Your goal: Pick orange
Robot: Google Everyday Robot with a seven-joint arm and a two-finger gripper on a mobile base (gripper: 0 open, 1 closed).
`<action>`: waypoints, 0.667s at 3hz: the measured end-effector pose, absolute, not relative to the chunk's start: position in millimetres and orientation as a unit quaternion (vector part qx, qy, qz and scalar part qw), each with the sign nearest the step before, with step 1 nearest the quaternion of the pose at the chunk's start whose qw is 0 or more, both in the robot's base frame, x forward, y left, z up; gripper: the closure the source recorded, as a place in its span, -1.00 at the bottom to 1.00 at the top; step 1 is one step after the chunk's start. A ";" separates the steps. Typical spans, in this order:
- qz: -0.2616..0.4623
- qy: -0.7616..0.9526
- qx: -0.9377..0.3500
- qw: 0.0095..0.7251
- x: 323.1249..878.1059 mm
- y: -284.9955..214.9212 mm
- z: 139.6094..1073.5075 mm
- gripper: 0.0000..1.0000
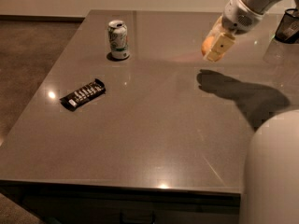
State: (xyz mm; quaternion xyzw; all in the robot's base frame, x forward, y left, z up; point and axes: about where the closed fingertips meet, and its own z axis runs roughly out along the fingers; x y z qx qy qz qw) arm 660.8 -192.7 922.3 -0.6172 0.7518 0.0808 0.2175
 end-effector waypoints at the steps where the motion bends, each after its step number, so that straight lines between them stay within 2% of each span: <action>1: 0.062 0.745 -0.612 0.257 680.7 -192.3 943.4 1.00; 2: 0.061 0.745 -0.611 0.261 685.2 -189.9 941.8 1.00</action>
Offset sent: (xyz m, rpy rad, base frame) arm 0.0134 -0.0024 0.0230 0.0178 -0.0704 -0.0097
